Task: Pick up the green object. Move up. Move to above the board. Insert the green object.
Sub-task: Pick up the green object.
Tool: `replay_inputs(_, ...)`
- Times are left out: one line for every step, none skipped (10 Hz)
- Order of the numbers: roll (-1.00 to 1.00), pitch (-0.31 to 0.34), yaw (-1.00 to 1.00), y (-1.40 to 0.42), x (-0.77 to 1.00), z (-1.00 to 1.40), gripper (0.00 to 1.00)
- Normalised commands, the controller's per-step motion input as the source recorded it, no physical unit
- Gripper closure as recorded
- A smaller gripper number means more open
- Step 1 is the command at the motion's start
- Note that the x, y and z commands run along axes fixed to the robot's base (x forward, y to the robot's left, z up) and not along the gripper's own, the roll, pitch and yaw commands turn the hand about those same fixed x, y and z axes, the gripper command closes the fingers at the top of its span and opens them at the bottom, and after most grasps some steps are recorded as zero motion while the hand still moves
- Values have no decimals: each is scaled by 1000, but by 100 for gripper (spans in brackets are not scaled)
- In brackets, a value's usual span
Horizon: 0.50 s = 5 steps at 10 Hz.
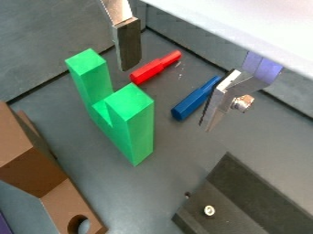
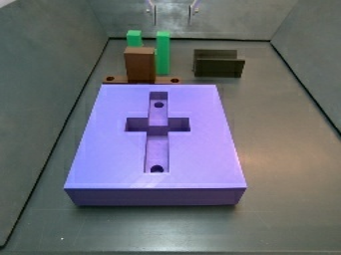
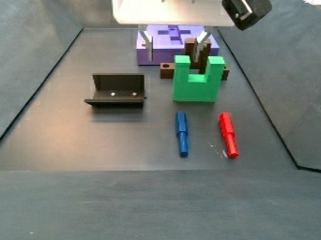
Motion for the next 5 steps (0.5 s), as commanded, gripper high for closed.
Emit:
replay_inputs(-140,-114,0,-86,-160,-123,0)
replay_inputs(-96,-94,0,-69,-237,-37,0)
replay_inputs(-31,-84,0,-123,-220,-154,0)
replay_inputs(-50,-116,-14,-146,-154,-246,0)
replay_inputs(-69,-147,-6,-137,-126,-369,0)
